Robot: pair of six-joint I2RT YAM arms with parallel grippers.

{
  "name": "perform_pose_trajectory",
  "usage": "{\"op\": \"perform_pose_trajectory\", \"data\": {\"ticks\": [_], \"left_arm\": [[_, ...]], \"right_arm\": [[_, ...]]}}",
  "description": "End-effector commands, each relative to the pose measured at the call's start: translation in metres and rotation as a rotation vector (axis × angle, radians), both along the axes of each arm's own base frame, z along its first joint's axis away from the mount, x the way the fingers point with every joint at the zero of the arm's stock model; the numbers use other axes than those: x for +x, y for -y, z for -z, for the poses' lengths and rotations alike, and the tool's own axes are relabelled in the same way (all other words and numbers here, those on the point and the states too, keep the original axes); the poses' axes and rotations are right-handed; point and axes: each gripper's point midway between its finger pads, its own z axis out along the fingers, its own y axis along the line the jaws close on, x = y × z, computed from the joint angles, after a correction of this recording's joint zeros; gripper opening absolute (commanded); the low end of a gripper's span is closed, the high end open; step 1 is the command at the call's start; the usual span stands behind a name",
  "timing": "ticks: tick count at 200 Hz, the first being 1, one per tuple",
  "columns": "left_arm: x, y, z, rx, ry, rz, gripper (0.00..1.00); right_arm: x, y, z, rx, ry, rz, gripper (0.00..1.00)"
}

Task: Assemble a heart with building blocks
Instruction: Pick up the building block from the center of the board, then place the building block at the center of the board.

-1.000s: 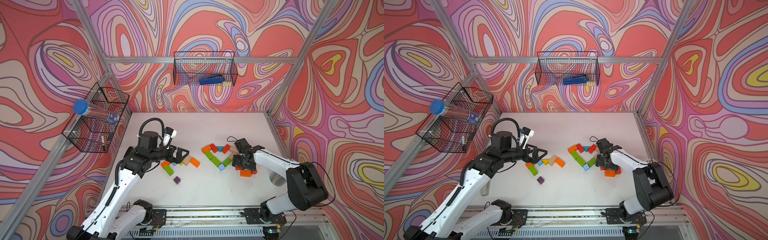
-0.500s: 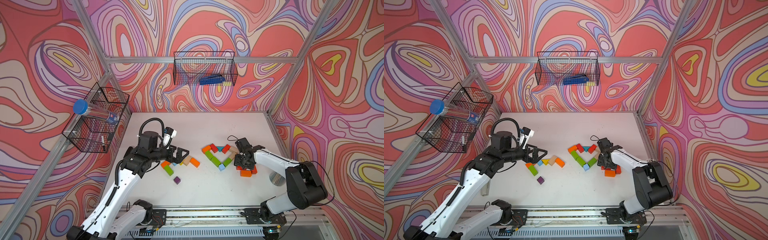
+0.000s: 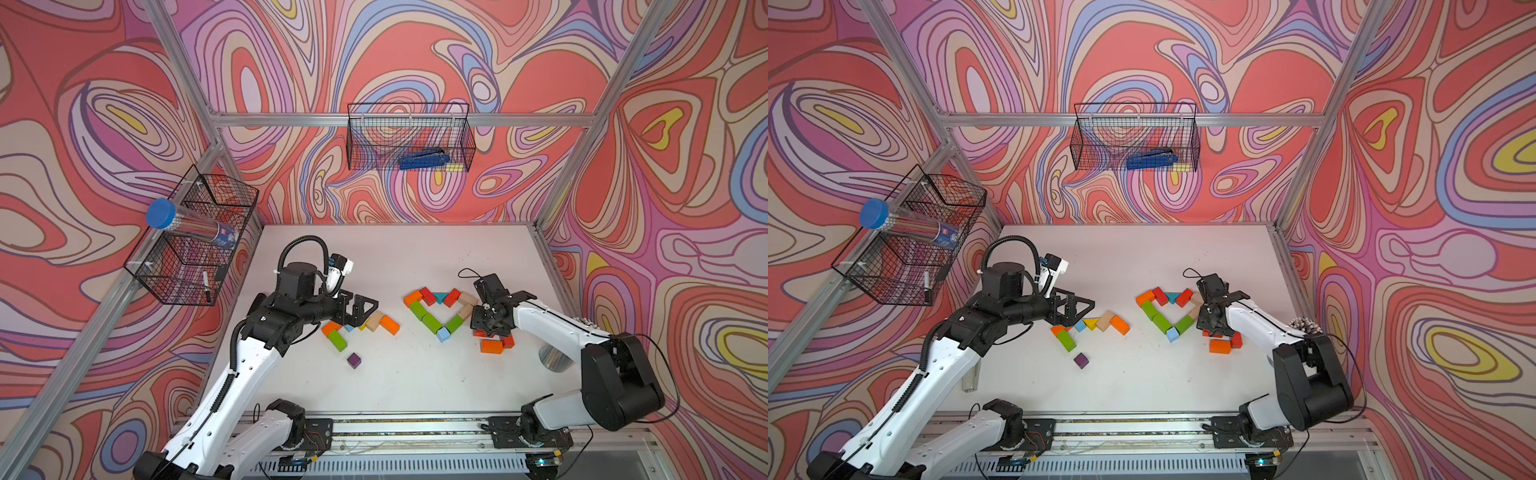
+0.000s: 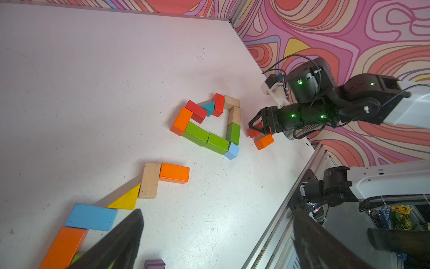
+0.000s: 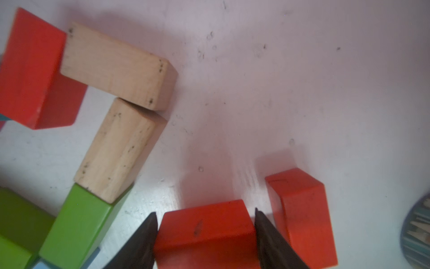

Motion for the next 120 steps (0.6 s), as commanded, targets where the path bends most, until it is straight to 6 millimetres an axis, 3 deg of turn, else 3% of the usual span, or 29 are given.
{"op": "perform_pose_trajectory", "data": {"ticks": [1,37,84,120], "left_arm": [[0.001,0.002,0.0,-0.002,0.014,0.008,1.0],[0.006,-0.007,0.007,0.052,-0.005,-0.044,1.0],[0.008,-0.02,0.015,0.116,-0.052,-0.113,1.0],[0.008,-0.028,0.018,0.142,-0.086,-0.165,1.0]], "right_arm": [[-0.002,-0.002,-0.016,0.034,0.048,-0.017,0.56],[-0.011,-0.036,-0.043,0.134,0.139,-0.145,0.53],[-0.043,-0.128,-0.06,0.161,0.182,-0.476,0.5],[-0.058,-0.199,-0.052,0.124,0.18,-0.658,0.48]]}}
